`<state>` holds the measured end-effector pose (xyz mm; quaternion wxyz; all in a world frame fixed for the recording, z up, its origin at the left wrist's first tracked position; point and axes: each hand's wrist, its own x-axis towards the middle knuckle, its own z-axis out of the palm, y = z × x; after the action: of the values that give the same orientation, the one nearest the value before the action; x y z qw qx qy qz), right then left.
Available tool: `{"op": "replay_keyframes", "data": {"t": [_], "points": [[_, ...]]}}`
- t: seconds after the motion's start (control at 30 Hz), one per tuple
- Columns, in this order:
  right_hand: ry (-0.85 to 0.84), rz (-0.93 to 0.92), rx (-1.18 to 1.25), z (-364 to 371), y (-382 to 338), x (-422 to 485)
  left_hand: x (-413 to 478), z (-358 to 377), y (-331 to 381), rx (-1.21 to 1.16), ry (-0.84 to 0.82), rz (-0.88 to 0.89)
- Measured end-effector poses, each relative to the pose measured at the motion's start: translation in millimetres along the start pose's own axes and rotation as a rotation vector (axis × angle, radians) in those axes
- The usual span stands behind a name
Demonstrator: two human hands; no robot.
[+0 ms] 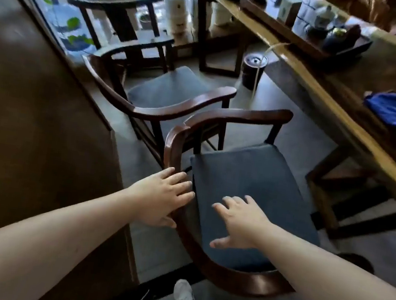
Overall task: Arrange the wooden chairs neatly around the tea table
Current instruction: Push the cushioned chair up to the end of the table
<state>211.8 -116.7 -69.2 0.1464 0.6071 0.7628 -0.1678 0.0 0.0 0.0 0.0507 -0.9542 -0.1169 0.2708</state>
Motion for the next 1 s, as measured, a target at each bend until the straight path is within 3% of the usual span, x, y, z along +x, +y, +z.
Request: {"op": "replay_keyframes", "data": {"t": [0.23,0.4,0.7,0.9,1.0], "points": [[-0.388,0.054,0.192,65.8,-5.5,-3.6,28.2,26.8,-5.0,0.074,-0.137,0.101],[-0.744,0.072,0.475,90.1,1.7,-9.0,44.6,39.1,4.9,0.119,-0.143,0.038],[-0.672,0.039,0.481,100.6,7.4,-32.3,45.3,44.8,20.2,0.159,-0.073,0.018],[-0.735,0.112,0.364,91.4,67.7,-95.3,67.7,10.7,81.1,0.066,0.085,0.107],[-0.769,0.17,0.298,95.9,100.6,-124.6,85.7,-11.9,116.2,0.015,0.083,0.145]]}}
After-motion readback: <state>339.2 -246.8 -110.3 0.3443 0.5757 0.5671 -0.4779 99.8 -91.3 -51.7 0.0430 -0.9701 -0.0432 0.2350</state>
